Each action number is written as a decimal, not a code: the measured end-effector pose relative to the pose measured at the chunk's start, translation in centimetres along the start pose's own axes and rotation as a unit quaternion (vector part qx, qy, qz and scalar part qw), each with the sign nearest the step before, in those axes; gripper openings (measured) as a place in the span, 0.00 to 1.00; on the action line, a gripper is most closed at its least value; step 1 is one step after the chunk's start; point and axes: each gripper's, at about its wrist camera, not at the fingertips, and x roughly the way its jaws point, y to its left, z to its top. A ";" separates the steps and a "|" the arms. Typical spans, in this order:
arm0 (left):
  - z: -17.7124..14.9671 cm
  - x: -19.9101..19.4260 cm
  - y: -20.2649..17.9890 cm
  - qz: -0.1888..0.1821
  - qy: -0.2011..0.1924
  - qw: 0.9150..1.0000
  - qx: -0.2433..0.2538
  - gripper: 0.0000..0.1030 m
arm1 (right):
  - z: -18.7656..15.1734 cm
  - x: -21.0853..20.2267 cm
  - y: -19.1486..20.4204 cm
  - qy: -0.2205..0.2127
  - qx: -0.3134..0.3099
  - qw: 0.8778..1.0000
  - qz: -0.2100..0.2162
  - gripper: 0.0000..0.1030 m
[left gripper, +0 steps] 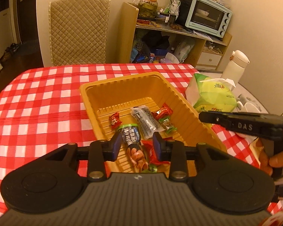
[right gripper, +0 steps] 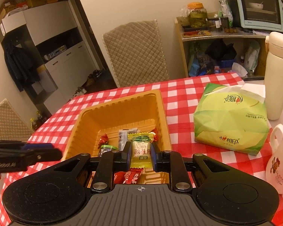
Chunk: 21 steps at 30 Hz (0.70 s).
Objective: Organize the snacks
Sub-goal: 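Open both grippers to drop the red candy and yellow-green packet into the orange tray, then withdraw both grippers from the tray toward the remaining red packet and brown candy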
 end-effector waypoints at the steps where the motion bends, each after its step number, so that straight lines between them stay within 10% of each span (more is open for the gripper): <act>1: -0.2 -0.4 0.0 0.003 -0.002 1.000 0.003 0.35 | 0.0 -0.1 0.1 0.000 0.001 1.000 -0.002 0.28; 4: -0.7 -1.6 0.2 0.009 -0.003 1.000 0.006 0.42 | -0.2 -0.7 0.4 -0.010 0.000 1.000 -0.010 0.57; 21: -6.1 -12.0 3.3 0.024 -0.015 0.999 -0.016 0.67 | -5.5 -9.6 5.0 -0.027 0.026 0.999 -0.028 0.87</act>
